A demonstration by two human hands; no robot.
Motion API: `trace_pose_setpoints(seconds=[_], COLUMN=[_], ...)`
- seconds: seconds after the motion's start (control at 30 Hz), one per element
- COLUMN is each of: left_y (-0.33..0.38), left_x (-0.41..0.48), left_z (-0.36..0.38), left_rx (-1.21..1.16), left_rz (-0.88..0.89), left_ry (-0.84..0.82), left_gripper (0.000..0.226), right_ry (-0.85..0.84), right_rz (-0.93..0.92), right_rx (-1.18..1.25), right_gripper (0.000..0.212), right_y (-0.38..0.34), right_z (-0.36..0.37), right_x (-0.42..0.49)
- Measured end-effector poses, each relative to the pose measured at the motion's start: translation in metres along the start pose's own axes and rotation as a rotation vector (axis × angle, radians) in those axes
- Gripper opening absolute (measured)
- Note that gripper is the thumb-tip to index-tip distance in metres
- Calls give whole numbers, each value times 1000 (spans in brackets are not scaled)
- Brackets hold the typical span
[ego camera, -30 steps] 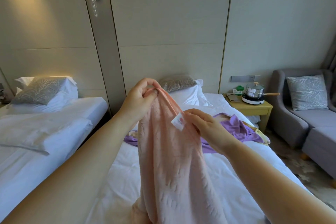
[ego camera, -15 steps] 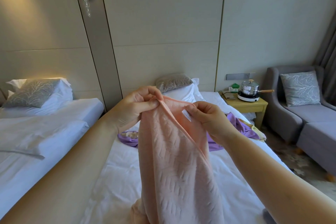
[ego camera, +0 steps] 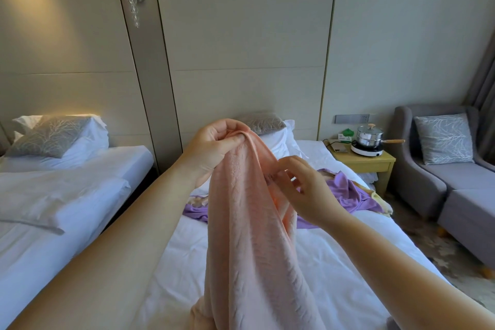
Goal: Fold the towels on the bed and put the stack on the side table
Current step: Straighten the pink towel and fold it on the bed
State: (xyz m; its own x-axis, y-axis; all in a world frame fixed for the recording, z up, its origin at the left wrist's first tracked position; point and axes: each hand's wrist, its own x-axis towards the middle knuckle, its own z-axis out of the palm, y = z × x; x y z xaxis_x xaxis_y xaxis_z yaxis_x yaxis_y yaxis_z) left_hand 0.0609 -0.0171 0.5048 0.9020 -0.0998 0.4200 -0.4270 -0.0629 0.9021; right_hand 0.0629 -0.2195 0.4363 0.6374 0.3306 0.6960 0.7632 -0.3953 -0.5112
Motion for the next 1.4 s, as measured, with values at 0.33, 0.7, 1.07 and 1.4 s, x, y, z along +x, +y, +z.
trace_pose_setpoints(seconds=[0.33,0.7,1.07,1.4], left_y=[9,9,8,-14], left_x=[11,11,22,-9], left_z=[11,-12,-23,6], left_rx=[39,260,421,468], left_rz=[60,36,-88,-131], left_ry=[89,178,561,-426], left_gripper=[17,31,32,68], right_ry=[-5,-16,-264,-245], right_rz=[174,322,354,252], right_rx=[-60,429,340,241], right_gripper=[14,13,40,22], right_y=[-5,1,0,-7], right_z=[8,-3,9,-8], right_x=[-1,-2,-24,8])
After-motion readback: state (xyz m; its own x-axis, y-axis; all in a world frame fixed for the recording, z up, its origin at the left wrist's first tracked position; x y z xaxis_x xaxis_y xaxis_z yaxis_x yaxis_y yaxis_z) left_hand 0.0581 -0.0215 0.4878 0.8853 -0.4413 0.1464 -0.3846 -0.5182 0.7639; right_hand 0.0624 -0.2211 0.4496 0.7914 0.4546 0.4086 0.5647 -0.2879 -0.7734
